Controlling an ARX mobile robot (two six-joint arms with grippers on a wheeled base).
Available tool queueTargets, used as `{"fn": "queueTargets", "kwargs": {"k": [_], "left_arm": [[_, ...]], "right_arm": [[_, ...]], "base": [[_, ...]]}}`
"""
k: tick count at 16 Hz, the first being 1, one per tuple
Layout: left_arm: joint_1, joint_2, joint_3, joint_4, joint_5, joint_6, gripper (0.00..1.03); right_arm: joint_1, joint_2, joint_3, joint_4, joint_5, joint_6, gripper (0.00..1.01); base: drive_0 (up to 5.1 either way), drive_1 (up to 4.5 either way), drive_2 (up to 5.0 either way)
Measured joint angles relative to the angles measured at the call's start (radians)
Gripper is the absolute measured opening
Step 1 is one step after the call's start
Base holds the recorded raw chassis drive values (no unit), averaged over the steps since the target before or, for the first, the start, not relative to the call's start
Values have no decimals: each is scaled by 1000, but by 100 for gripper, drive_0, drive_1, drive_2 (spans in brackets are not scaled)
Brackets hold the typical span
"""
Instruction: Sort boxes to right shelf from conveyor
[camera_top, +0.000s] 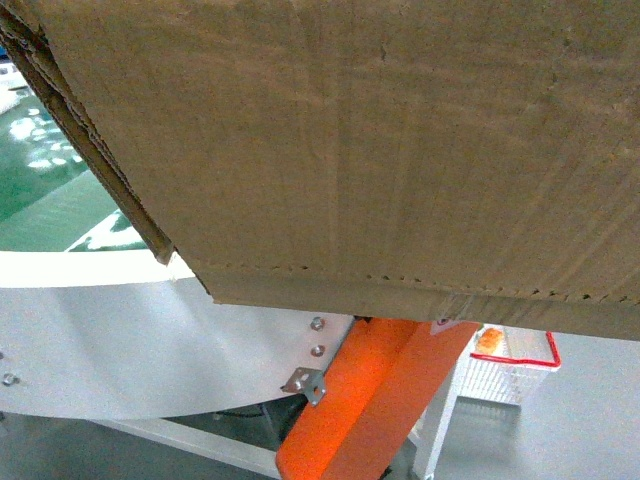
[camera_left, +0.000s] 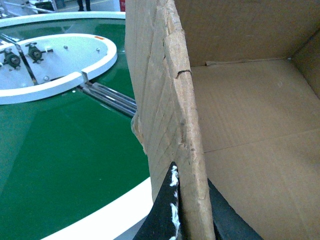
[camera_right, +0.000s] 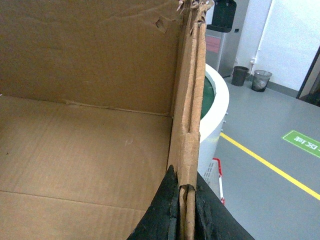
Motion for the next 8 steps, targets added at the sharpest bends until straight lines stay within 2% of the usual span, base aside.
{"fn": "queueTargets", "kwargs": {"k": [8], "left_arm": [[0,0,0,0,0,0,3]], "right_arm": [[0,0,0,0,0,0,4]], "base": [[-159,-159,-159]]}}
